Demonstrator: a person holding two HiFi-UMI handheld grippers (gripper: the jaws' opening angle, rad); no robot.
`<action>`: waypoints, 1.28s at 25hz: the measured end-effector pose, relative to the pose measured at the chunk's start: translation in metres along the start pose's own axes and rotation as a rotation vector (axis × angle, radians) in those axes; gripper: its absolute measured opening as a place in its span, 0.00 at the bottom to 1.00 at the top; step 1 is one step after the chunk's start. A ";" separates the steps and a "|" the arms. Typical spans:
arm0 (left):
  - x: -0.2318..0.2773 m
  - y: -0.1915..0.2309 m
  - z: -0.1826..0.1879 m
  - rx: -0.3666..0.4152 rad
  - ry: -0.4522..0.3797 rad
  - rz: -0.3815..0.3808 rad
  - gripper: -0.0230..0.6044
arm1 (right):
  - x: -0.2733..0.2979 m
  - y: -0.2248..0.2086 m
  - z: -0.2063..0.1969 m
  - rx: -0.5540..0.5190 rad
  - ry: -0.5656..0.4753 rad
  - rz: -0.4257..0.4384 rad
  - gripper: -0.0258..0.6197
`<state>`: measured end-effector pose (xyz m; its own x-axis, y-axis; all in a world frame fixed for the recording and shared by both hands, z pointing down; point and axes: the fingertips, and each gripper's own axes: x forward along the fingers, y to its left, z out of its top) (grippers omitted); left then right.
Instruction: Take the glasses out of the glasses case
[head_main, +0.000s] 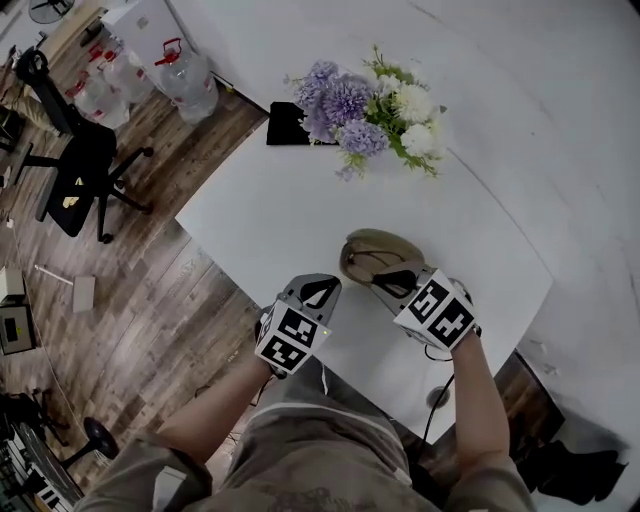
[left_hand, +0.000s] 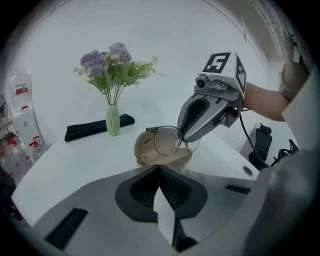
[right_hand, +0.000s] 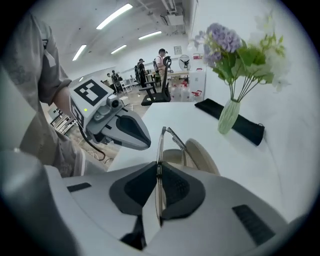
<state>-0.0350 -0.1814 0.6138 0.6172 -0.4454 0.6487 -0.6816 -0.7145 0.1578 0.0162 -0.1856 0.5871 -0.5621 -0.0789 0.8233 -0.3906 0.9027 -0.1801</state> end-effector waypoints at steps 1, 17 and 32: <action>-0.007 -0.001 0.005 0.003 -0.007 0.004 0.06 | -0.011 0.004 0.007 0.004 -0.025 -0.001 0.12; -0.129 -0.026 0.167 0.164 -0.337 0.116 0.06 | -0.229 0.034 0.091 -0.061 -0.505 -0.313 0.12; -0.238 -0.106 0.273 0.385 -0.643 0.137 0.06 | -0.380 0.100 0.099 -0.026 -0.927 -0.622 0.12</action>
<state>-0.0027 -0.1467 0.2397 0.7250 -0.6858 0.0634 -0.6559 -0.7157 -0.2400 0.1180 -0.1073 0.2031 -0.6047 -0.7953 0.0437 -0.7839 0.6039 0.1442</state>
